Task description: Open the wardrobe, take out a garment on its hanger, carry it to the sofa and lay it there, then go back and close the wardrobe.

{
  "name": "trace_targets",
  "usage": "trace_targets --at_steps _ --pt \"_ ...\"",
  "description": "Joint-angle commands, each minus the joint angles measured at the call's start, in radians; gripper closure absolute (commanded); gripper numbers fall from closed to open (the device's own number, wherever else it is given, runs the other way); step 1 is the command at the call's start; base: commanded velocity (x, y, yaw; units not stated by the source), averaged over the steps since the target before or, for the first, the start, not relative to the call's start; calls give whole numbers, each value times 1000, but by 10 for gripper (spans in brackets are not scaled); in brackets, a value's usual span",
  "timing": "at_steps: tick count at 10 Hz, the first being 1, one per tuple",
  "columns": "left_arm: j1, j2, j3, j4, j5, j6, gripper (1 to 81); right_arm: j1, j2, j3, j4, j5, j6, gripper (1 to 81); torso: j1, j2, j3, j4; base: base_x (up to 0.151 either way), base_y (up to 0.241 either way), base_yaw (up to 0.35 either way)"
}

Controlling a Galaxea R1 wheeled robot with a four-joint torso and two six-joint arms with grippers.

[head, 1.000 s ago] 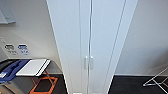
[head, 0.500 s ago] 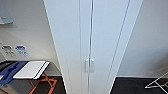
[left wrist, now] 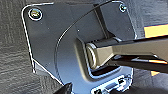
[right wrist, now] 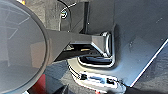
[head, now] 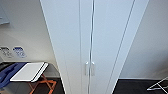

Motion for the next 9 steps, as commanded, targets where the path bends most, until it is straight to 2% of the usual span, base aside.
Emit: trace_targets --at_steps 1,3,5,9 --pt "-21 -12 13 11 67 6 10 13 -20 15 -11 -51 2 10 0 0 0 0 0 0 0" --pt "-21 -12 16 11 71 6 10 17 -29 20 -9 -50 2 10 0 0 0 0 0 0 0" --pt "-29 -55 81 10 73 2 10 41 -85 85 -8 -31 8 10 0 0 0 0 0 0 0" --pt "-119 -294 392 7 74 -6 10 193 -343 439 -5 -46 15 10 0 0 0 0 0 0 0"
